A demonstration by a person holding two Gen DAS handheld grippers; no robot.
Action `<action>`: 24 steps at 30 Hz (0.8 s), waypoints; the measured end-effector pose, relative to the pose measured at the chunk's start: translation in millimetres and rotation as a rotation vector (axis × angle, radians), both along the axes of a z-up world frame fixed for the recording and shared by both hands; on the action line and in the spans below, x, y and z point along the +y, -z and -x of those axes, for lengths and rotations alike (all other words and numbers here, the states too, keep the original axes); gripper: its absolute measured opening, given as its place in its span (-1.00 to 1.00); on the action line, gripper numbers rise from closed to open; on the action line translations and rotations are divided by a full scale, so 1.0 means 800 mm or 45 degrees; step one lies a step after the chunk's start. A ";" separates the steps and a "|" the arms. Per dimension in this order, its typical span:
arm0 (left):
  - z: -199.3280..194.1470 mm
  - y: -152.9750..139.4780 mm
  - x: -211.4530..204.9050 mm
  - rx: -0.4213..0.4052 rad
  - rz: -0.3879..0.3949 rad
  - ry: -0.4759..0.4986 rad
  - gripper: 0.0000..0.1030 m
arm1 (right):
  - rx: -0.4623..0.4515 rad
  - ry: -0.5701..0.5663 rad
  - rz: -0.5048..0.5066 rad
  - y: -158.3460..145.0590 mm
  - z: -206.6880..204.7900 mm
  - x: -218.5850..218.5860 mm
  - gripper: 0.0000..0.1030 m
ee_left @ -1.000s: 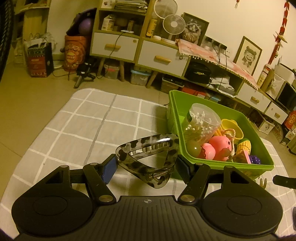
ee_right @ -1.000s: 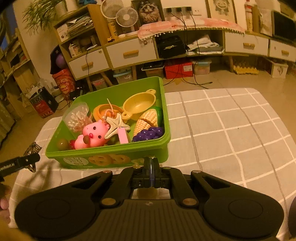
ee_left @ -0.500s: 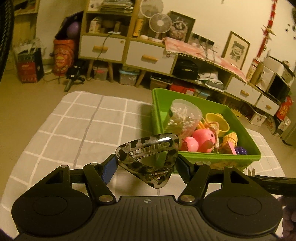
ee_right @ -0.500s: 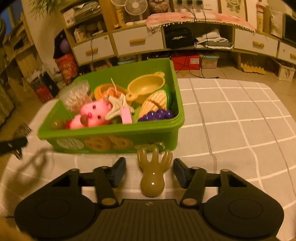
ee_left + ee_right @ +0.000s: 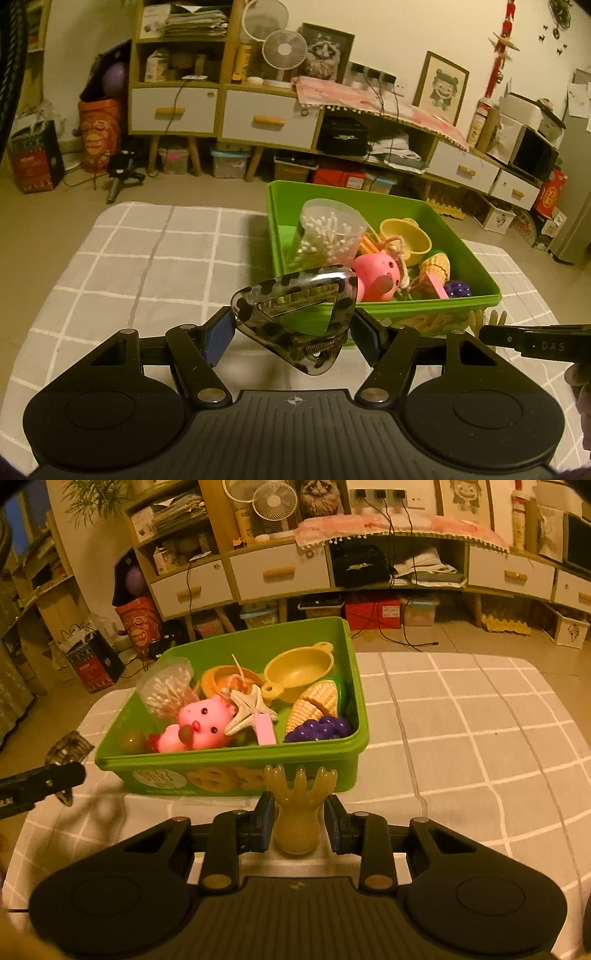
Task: Organize rigid objects
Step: 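Carry the hair clip and brown octopus over the green tub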
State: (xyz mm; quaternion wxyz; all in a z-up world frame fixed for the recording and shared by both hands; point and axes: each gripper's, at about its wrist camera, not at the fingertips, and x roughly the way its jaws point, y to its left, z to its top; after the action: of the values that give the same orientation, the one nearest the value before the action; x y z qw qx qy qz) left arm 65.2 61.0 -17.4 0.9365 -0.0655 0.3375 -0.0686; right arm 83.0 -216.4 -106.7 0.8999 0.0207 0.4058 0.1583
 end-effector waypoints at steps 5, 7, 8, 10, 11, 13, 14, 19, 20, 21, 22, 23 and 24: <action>-0.008 -0.007 -0.017 -0.014 -0.007 0.059 0.40 | 0.038 0.011 -0.031 -0.008 0.003 -0.006 -0.51; -0.012 -0.010 -0.026 -0.022 -0.018 0.097 0.40 | 0.049 0.015 -0.058 -0.015 0.005 -0.010 -0.51; -0.014 -0.011 -0.030 -0.020 -0.022 0.114 0.40 | 0.052 0.017 -0.068 -0.018 0.007 -0.011 -0.51; -0.021 -0.011 -0.040 -0.011 -0.018 0.136 0.40 | 0.054 0.024 -0.087 -0.024 0.010 -0.014 -0.51; -0.027 -0.010 -0.046 -0.001 -0.011 0.151 0.40 | 0.055 0.027 -0.098 -0.028 0.011 -0.016 -0.51; -0.035 -0.011 -0.057 0.014 0.004 0.175 0.40 | 0.055 0.032 -0.121 -0.034 0.014 -0.020 -0.51; -0.040 -0.011 -0.061 0.020 0.010 0.187 0.40 | 0.055 0.035 -0.131 -0.038 0.015 -0.022 -0.51; -0.061 -0.008 -0.081 0.081 0.045 0.233 0.40 | 0.048 0.051 -0.185 -0.052 0.019 -0.031 -0.51; -0.066 -0.006 -0.084 0.098 0.047 0.239 0.40 | 0.047 0.057 -0.203 -0.055 0.018 -0.033 -0.51; -0.068 -0.004 -0.085 0.109 0.049 0.243 0.40 | 0.046 0.063 -0.218 -0.058 0.016 -0.035 -0.51; -0.072 -0.002 -0.088 0.121 0.054 0.244 0.40 | 0.044 0.068 -0.233 -0.060 0.015 -0.038 -0.51; -0.075 -0.001 -0.089 0.132 0.061 0.248 0.40 | 0.041 0.073 -0.249 -0.063 0.013 -0.040 -0.51; -0.076 0.001 -0.090 0.142 0.069 0.251 0.40 | 0.036 0.078 -0.262 -0.065 0.011 -0.041 -0.51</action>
State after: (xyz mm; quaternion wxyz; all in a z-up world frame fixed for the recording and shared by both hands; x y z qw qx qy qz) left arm 125.8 -10.8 -18.1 0.9029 -0.0609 0.3919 -0.1655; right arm 74.2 -249.4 -54.6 0.8916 0.1277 0.3992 0.1713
